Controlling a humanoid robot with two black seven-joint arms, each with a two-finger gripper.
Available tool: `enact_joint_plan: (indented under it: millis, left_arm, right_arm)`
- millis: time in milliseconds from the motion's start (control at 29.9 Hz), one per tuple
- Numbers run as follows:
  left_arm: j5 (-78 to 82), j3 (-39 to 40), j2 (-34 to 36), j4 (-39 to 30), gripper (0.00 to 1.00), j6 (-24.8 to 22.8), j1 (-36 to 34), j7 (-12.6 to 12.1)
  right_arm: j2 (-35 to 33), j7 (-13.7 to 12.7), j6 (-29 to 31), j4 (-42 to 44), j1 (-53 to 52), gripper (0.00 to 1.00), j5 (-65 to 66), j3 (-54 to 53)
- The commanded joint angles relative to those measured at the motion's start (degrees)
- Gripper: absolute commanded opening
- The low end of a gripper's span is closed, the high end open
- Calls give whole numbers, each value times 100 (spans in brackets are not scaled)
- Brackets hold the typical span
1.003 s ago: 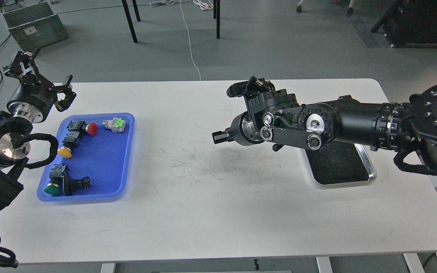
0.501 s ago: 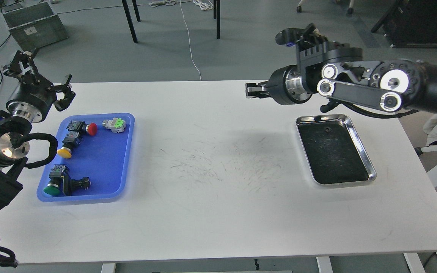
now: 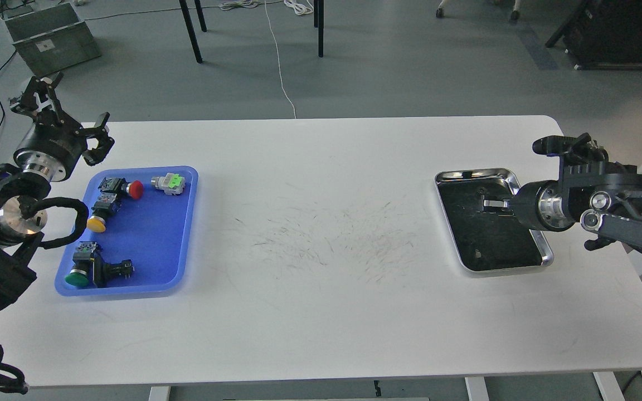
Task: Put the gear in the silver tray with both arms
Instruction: 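Lift the gear with the right gripper over the silver tray, then lower the gear into the silver tray and open the right gripper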
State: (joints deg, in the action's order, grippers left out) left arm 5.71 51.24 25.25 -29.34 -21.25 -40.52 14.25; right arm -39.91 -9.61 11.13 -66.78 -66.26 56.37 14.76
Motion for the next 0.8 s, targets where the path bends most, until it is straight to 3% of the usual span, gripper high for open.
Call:
enact_joint_plan:
  millis: [0, 234, 401, 568, 635, 669, 769]
  left_arm:
    - [0, 0, -3, -1, 98, 7, -26, -1]
    - [0, 0, -3, -10, 98, 7, -26, -1]
    - [0, 0, 15, -10, 98, 7, -34, -1]
    - [9, 0, 33, -10, 98, 7, -43, -1]
    - [9, 0, 41, -10, 98, 7, -43, -1]
    - [9, 0, 41, -10, 98, 7, -43, -1]
    - [9, 0, 41, -10, 98, 7, -43, -10]
  right_arm:
    - [53, 38, -93, 227, 263, 2, 68, 9]
    - [299, 38, -339, 341, 579, 5, 76, 18]
    - [501, 29, -410, 368, 588, 19, 76, 18]
    - [511, 29, -410, 333, 527, 51, 50, 18]
    - [475, 38, -410, 315, 500, 73, 24, -8]
    - [466, 38, -410, 298, 492, 80, 15, -43]
    - [344, 38, -375, 210, 491, 85, 6, -367]
